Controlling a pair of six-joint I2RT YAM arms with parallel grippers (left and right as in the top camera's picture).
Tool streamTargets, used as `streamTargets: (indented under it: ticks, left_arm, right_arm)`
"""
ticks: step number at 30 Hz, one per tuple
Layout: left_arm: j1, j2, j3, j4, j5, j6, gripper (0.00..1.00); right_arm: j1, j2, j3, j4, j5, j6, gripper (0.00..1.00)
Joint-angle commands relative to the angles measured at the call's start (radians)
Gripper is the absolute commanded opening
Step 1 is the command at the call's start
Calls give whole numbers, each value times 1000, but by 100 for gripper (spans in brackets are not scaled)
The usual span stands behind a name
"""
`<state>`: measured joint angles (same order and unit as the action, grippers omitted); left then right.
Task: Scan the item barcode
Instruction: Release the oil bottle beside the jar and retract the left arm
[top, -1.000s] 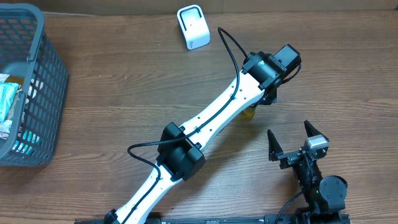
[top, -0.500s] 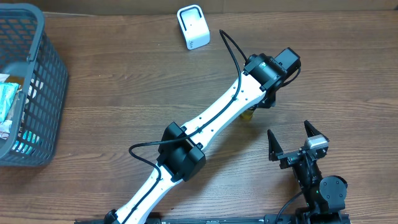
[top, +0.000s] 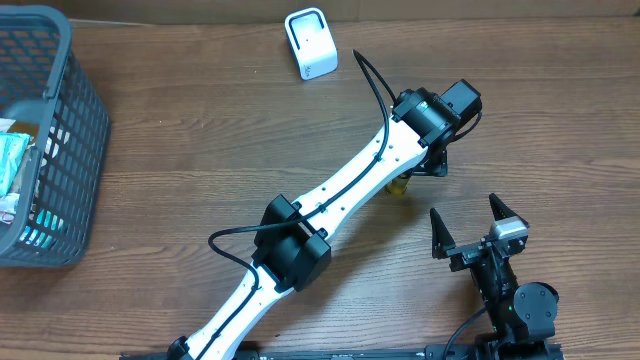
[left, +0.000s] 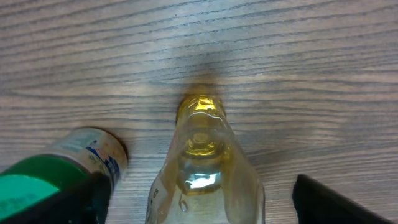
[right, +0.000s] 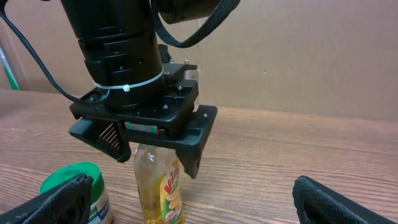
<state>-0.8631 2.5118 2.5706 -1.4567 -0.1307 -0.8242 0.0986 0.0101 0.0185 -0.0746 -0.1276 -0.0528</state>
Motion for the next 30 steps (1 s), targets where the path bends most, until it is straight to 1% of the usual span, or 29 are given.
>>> streamTargets:
  ticks: [1, 9, 13, 18, 19, 22, 27, 30]
  left_arm:
    - [19, -32, 24, -4, 0, 2, 99]
    - [34, -129, 46, 13, -23, 44, 100]
    - [35, -180, 46, 69, -35, 116, 99]
    - [57, -234, 46, 78, -117, 141, 100]
    - [66, -239, 46, 79, -131, 164, 100]
    - [105, -246, 46, 60, -134, 250, 100]
    - [212, -265, 46, -23, -127, 253, 100]
    - [290, -308, 46, -54, -105, 253, 100]
  right_arm:
    - [1, -7, -11, 4, -5, 1, 100]
    - [1, -7, -11, 4, -5, 1, 100]
    - [1, -7, -11, 4, -5, 1, 100]
    - [1, -7, -11, 4, -5, 1, 100]
    - [1, -7, -11, 4, -5, 1, 100]
    - [1, -7, -11, 5, -5, 1, 100]
    - [1, -7, -11, 5, -5, 1, 100]
    - [1, -7, -11, 4, -5, 1, 100]
